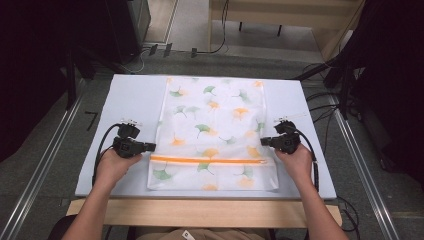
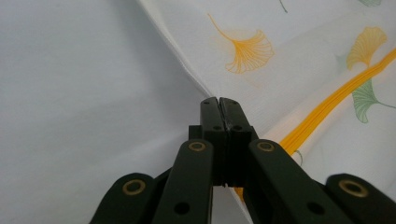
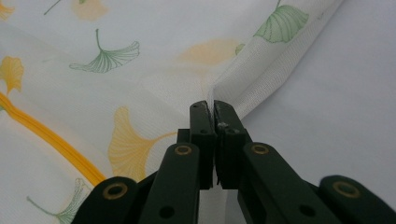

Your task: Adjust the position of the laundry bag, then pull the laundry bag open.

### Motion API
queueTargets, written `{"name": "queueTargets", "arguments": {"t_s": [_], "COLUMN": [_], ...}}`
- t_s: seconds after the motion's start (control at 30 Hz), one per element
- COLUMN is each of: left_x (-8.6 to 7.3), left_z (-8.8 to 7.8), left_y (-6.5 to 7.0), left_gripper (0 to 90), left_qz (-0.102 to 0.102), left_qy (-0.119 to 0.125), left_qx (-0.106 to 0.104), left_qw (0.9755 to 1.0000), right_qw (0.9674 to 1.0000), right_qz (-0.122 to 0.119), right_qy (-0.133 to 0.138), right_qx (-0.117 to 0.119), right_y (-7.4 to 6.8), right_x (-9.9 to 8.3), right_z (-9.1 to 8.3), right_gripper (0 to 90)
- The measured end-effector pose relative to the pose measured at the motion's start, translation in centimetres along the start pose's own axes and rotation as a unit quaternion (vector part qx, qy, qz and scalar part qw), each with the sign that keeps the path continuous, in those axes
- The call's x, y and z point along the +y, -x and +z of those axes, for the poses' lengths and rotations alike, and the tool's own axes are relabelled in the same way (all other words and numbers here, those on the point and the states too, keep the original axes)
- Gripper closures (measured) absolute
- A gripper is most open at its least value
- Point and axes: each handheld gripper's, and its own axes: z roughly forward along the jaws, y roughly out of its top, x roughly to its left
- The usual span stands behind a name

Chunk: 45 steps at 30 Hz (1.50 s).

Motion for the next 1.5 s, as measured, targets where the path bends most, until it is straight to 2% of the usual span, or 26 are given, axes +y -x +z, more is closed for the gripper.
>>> {"name": "queueTargets", "arguments": {"t_s": [0.13,0.2,0.37,0.47,0.5,0.57,0.63,0.7,0.73,0.77,0.83,0.87,0.9,1.0,1.1,1.13,1.3,1.33,1.37,1.5], "left_x": [-0.3,-0.5,-0.6,-0.7,-0.7,-0.7,-0.7,-0.7,-0.7,-0.7,-0.7,-0.7,-0.7,-0.5,-0.4,-0.2,0.1,0.2,0.2,0.7], "left_z": [-0.5,-0.7,-0.8,-0.5,-0.3,-0.3,-0.3,-0.4,-0.5,-0.5,-0.5,-0.5,-0.5,-0.9,-1.1,-1.1,-0.7,-0.4,-0.4,0.1], "left_y": [-0.6,-1.2,-1.3,-1.2,-1.0,-1.1,-1.0,-1.1,-0.9,-0.9,-0.7,-0.6,-0.4,0.1,0.3,0.4,1.1,1.3,1.3,1.7], "left_gripper": [90.0,90.0,90.0,90.0,90.0,90.0,89.5,84.6,82.7,80.6,72.9,72.9,69.2,54.7,51.1,50.1,47.0,45.6,45.3,44.9], "left_qz": [-0.012,-0.019,-0.021,-0.018,-0.015,-0.009,-0.018,-0.019,-0.007,-0.007,0.0,0.004,0.007,0.011,0.008,0.004,0.009,0.018,0.018,0.024], "left_qy": [0.006,0.005,0.003,-0.006,-0.011,-0.016,-0.012,-0.008,0.003,0.003,0.006,0.006,0.009,0.028,0.034,0.031,0.02,0.017,0.017,0.011], "left_qx": [0.001,0.003,0.003,0.004,0.005,0.006,0.003,0.002,-0.001,-0.001,-0.007,-0.007,-0.008,-0.012,-0.014,-0.022,-0.026,-0.019,-0.019,-0.024], "left_qw": [0.9999,0.9998,0.9998,0.9998,0.9998,0.9998,0.9998,0.9998,1.0,1.0,1.0,0.9999,0.9999,0.9995,0.9993,0.9993,0.9994,0.9995,0.9995,0.9994], "right_qw": [0.9999,0.9999,0.9998,0.9998,0.999,0.9989,0.9994,0.9996,0.9998,0.9998,0.9999,0.9998,0.9999,0.9991,0.9991,0.9989,0.9985,0.9984,0.9984,0.9984], "right_qz": [-0.012,-0.014,-0.014,-0.021,-0.033,-0.031,-0.02,-0.02,-0.015,-0.012,-0.01,-0.012,-0.007,-0.001,-0.01,-0.022,-0.013,-0.011,-0.011,-0.022], "right_qy": [0.007,0.002,-0.003,-0.006,-0.014,-0.016,-0.011,-0.004,0.007,0.012,0.013,0.013,0.015,0.04,0.041,0.041,0.052,0.054,0.054,0.052], "right_qx": [0.004,0.006,0.01,-0.004,-0.027,-0.03,-0.025,-0.021,-0.015,-0.009,-0.004,0.0,0.0,0.012,0.01,0.006,0.011,0.01,0.01,0.007], "right_y": [-1.2,-1.4,-1.3,-1.3,-1.2,-1.0,-0.5,-0.4,-0.1,0.0,0.1,0.2,0.3,0.3,0.2,0.1,0.2,0.2,0.2,0.0], "right_x": [0.6,0.8,0.9,0.9,0.8,0.7,0.7,0.6,0.5,0.5,0.4,0.3,0.3,0.3,0.2,0.0,-0.6,-0.8,-0.8,-1.3], "right_z": [0.5,0.8,1.1,1.1,1.2,1.3,1.2,1.1,0.8,0.7,0.6,0.5,0.4,-0.6,-1.1,-1.7,-2.9,-3.0,-3.0,-3.1], "right_gripper": [89.1,88.9,88.3,85.8,85.5,84.4,78.6,75.3,66.5,64.4,63.4,62.2,61.1,58.9,59.3,59.3,59.3,59.6,59.6,59.6]}}
